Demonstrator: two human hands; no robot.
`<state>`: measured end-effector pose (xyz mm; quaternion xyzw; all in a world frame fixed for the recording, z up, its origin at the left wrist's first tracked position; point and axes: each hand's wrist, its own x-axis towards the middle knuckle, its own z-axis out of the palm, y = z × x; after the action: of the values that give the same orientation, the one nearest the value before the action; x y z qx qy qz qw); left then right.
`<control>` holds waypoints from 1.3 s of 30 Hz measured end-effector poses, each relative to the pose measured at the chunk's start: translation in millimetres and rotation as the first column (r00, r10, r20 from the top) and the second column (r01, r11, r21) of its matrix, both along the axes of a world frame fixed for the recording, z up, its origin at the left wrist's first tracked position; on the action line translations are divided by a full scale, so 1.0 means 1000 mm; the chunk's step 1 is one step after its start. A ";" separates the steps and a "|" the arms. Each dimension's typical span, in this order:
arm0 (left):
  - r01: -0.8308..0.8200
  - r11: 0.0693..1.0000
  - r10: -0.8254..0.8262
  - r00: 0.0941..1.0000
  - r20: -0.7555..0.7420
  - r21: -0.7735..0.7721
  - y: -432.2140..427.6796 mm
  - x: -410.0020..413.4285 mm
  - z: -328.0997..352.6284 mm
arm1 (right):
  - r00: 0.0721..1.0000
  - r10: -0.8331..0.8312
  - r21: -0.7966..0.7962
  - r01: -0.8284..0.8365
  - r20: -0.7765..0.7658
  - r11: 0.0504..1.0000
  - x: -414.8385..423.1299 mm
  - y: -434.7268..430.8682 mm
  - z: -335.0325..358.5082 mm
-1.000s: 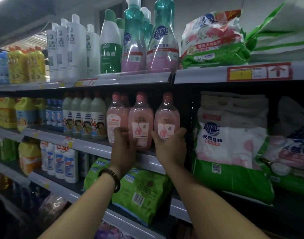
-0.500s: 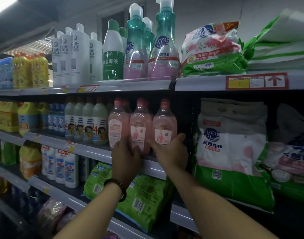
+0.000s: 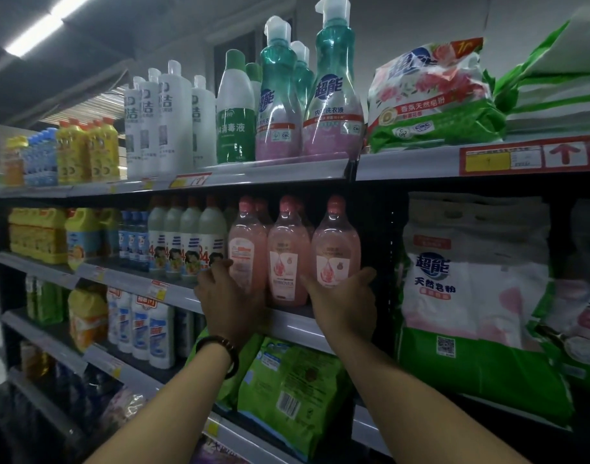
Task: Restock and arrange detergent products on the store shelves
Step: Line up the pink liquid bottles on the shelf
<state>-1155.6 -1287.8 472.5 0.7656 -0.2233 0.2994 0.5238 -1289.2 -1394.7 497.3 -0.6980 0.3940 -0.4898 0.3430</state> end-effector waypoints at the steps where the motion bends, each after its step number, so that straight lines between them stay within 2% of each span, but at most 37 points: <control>1: -0.001 1.000 0.001 1.000 -0.016 0.002 -0.001 0.004 0.001 | 1.000 -0.012 -0.010 0.012 0.005 1.000 0.001 0.000 -0.001; 6: 0.042 0.998 -0.047 0.991 -0.126 -0.041 -0.005 0.006 0.004 | 0.999 -0.037 -0.036 0.038 0.025 0.999 0.005 -0.002 -0.005; 10: 0.086 0.996 -0.086 0.992 -0.093 -0.003 0.003 0.014 0.004 | 0.998 -0.055 -0.059 0.056 0.015 0.997 0.007 -0.004 -0.008; 18: 0.448 0.893 -0.444 0.891 -0.101 0.028 0.028 0.046 0.002 | 0.998 -0.051 -0.075 0.052 0.026 0.996 0.009 -0.005 -0.009; 20: 0.453 0.891 -0.451 0.881 -0.141 -0.022 0.021 0.053 0.001 | 0.998 -0.055 -0.069 0.057 0.023 0.996 0.009 -0.005 -0.009; 23: 0.345 0.938 -0.338 0.930 -0.145 0.029 0.010 0.048 0.002 | 0.998 -0.059 -0.077 0.060 0.021 0.995 0.009 -0.006 -0.009; 25: 0.327 0.945 -0.321 0.937 -0.138 0.023 0.009 0.052 0.003 | 0.998 -0.060 -0.082 0.061 0.017 0.995 0.010 -0.007 -0.009; 28: 0.424 0.905 -0.419 0.896 -0.147 0.004 0.013 0.069 0.002 | 0.998 -0.059 -0.080 0.059 0.007 0.995 0.010 -0.008 -0.010; 31: 0.585 0.810 -0.580 0.789 -0.201 -0.042 0.024 0.063 0.012 | 0.999 -0.054 -0.078 0.054 0.003 0.996 0.010 -0.008 -0.011; 33: 0.639 0.768 -0.629 0.738 -0.246 -0.047 0.030 0.062 0.020 | 0.998 -0.058 -0.077 0.058 0.001 0.995 0.010 -0.008 -0.011; 39: 0.611 0.784 -0.604 0.708 -0.366 -0.110 0.035 0.079 0.026 | 0.998 -0.064 -0.085 0.063 -0.004 0.994 0.011 -0.009 -0.010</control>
<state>-1076.4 -1252.6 498.8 0.6974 -0.3588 -0.0465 0.6187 -1278.5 -1403.4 487.2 -0.7009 0.3959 -0.5143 0.2958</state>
